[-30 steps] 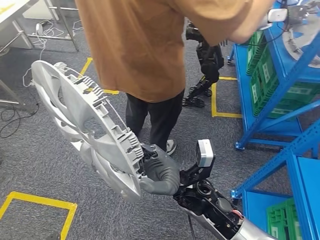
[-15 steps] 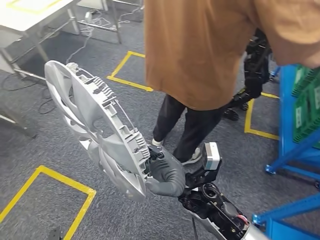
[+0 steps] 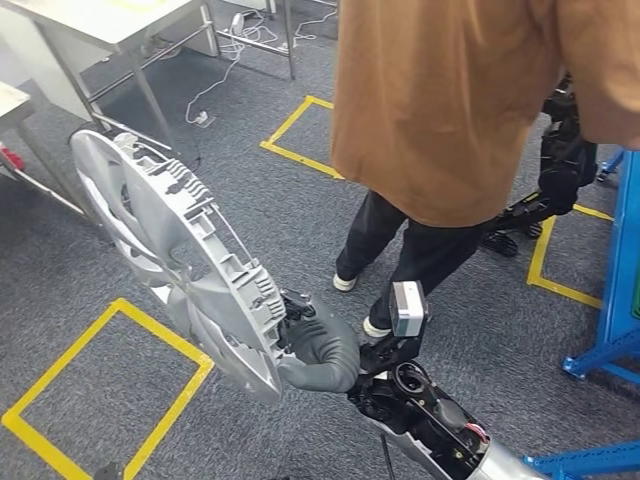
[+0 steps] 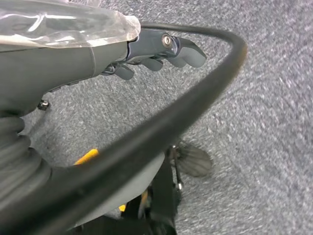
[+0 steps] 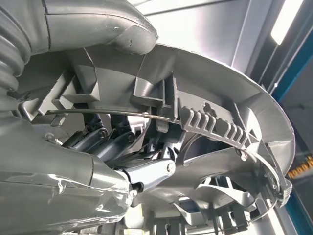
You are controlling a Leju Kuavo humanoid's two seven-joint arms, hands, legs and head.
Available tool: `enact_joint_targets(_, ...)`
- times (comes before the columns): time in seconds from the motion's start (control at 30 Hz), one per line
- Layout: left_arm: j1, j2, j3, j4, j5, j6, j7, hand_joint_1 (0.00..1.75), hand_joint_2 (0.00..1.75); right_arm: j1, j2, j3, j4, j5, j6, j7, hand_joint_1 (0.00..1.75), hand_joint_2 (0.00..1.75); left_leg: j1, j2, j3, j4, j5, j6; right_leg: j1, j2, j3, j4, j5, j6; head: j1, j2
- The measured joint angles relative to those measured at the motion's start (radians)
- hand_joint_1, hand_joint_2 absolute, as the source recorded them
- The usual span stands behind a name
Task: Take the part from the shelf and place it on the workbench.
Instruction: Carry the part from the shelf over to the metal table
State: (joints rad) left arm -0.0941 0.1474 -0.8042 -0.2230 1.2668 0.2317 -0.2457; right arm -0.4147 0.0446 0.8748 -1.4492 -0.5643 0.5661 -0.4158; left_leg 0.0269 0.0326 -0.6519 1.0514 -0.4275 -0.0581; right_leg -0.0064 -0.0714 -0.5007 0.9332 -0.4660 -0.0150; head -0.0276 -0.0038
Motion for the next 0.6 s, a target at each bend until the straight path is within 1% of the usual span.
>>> enact_joint_targets(0.03,-0.001,0.0,0.0,0.0,0.0,0.0,0.0,0.0,1.75,-0.001,0.0,0.0,0.0,0.001,0.0,0.0,1.61,1.75,-0.001,0.015,0.032,-0.06,0.021,0.003,0.002,-0.009,0.001,0.004,-0.006,0.006,-0.003,0.0)
enact_joint_targets(0.07,-0.002,0.0,0.0,0.0,0.0,0.0,0.0,0.0,1.75,-0.002,0.0,0.0,0.0,0.003,0.0,0.001,1.61,1.75,-0.003,0.026,0.051,-0.094,0.029,0.008,0.004,-0.017,0.003,0.006,-0.011,0.013,-0.003,0.0)
enact_joint_targets(0.1,-0.003,0.0,-0.001,0.0,0.0,-0.001,0.0,0.0,1.75,-0.003,0.0,0.0,0.0,0.004,0.001,0.001,1.61,1.75,-0.006,0.025,0.054,-0.101,0.028,0.016,0.007,-0.024,0.006,0.007,-0.015,0.018,-0.002,0.0)
enact_joint_targets(0.13,-0.002,0.0,-0.001,0.0,0.0,-0.001,0.0,0.0,1.75,-0.005,0.0,0.001,0.0,0.006,0.001,0.002,1.61,1.75,-0.008,0.013,0.053,-0.101,0.028,0.025,0.007,-0.033,0.011,0.007,-0.018,0.023,0.002,0.0)
enact_joint_targets(0.17,-0.002,0.001,-0.001,0.0,0.0,-0.001,0.0,0.0,1.75,-0.006,0.0,0.003,0.0,0.006,0.002,0.002,1.61,1.75,-0.008,0.003,0.054,-0.1,0.027,0.032,0.005,-0.036,0.014,0.008,-0.023,0.029,0.006,0.0)
enact_joint_targets(0.2,-0.001,0.001,-0.001,0.0,0.0,0.0,0.0,0.0,1.75,-0.007,0.0,0.004,0.0,0.007,0.003,0.002,1.61,1.75,-0.007,-0.007,0.057,-0.101,0.026,0.04,0.002,-0.026,0.013,0.019,-0.035,0.034,0.009,0.0)
enact_joint_targets(0.23,-0.001,0.001,-0.001,0.0,0.0,0.0,0.0,0.0,1.75,-0.007,0.0,0.005,0.0,0.007,0.004,0.002,1.61,1.75,-0.006,-0.017,0.059,-0.103,0.026,0.047,-0.001,-0.006,0.002,0.051,-0.057,0.038,0.013,0.0)
enact_joint_targets(0.27,-0.001,0.001,-0.001,0.0,0.0,0.0,0.0,0.0,1.75,-0.008,0.0,0.006,0.0,0.007,0.005,0.002,1.61,1.75,-0.005,-0.027,0.062,-0.104,0.027,0.053,-0.003,0.019,-0.021,0.105,-0.088,0.04,0.018,0.0)
enact_joint_targets(0.3,-0.002,0.001,-0.001,0.0,0.0,0.0,0.0,0.0,1.75,-0.008,0.0,0.007,0.0,0.007,0.005,0.002,1.61,1.75,-0.006,-0.036,0.062,-0.104,0.026,0.057,-0.003,0.044,-0.054,0.179,-0.123,0.04,0.026,0.0)
enact_joint_targets(0.33,-0.003,0.002,-0.001,0.0,0.0,0.0,0.0,0.0,1.75,-0.007,0.0,0.008,0.001,0.007,0.006,0.002,1.61,1.75,-0.009,-0.047,0.062,-0.104,0.026,0.06,-0.003,0.057,-0.091,0.256,-0.154,0.039,0.033,0.0)
enact_joint_targets(0.37,-0.003,0.002,-0.001,0.0,0.0,0.0,0.0,0.0,1.75,-0.006,-0.001,0.01,0.002,0.007,0.006,0.002,1.61,1.75,-0.011,-0.06,0.062,-0.103,0.026,0.061,-0.003,0.064,-0.121,0.312,-0.169,0.037,0.037,0.0)
enact_joint_targets(0.4,-0.003,0.002,-0.001,0.0,0.0,0.0,0.0,0.0,1.75,-0.005,-0.001,0.011,0.003,0.007,0.006,0.002,1.61,1.75,-0.014,-0.074,0.063,-0.103,0.025,0.061,-0.002,0.068,-0.135,0.333,-0.164,0.034,0.041,0.0)
enact_joint_targets(0.43,-0.002,0.002,-0.001,0.0,0.001,0.0,0.0,0.0,1.75,-0.005,-0.001,0.013,0.004,0.007,0.007,0.003,1.61,1.75,-0.016,-0.089,0.064,-0.103,0.025,0.062,-0.002,0.071,-0.131,0.311,-0.138,0.03,0.043,0.0)
enact_joint_targets(0.47,-0.002,0.002,-0.001,0.0,0.001,0.0,0.0,0.0,1.75,-0.006,-0.001,0.014,0.004,0.007,0.007,0.003,1.61,1.75,-0.017,-0.103,0.066,-0.103,0.025,0.062,-0.001,0.079,-0.109,0.253,-0.097,0.024,0.045,0.0)
enact_joint_targets(0.5,-0.002,0.001,-0.001,0.0,0.002,0.0,0.0,0.0,1.75,-0.008,-0.001,0.015,0.005,0.008,0.008,0.004,1.61,1.75,-0.017,-0.117,0.068,-0.103,0.025,0.061,0.0,0.097,-0.08,0.177,-0.055,0.017,0.047,0.0)
enact_joint_targets(0.53,-0.002,0.001,-0.002,0.0,0.003,0.0,0.0,0.0,1.75,-0.01,-0.001,0.016,0.006,0.009,0.009,0.005,1.61,1.75,-0.017,-0.13,0.068,-0.102,0.025,0.06,0.0,0.119,-0.052,0.109,-0.024,0.012,0.049,0.0)
enact_joint_targets(0.57,-0.003,0.0,-0.002,0.0,0.003,0.0,-0.001,0.0,1.75,-0.013,-0.001,0.018,0.006,0.01,0.009,0.006,1.61,1.75,-0.016,-0.141,0.065,-0.102,0.027,0.057,0.0,0.137,-0.033,0.06,-0.008,0.009,0.05,0.0)
enact_joint_targets(0.6,-0.003,0.0,-0.002,0.0,0.004,0.0,-0.001,0.0,1.75,-0.017,-0.001,0.019,0.006,0.01,0.01,0.007,1.61,1.75,-0.015,-0.153,0.061,-0.102,0.029,0.052,0.002,0.148,-0.02,0.035,-0.005,0.007,0.052,0.0)
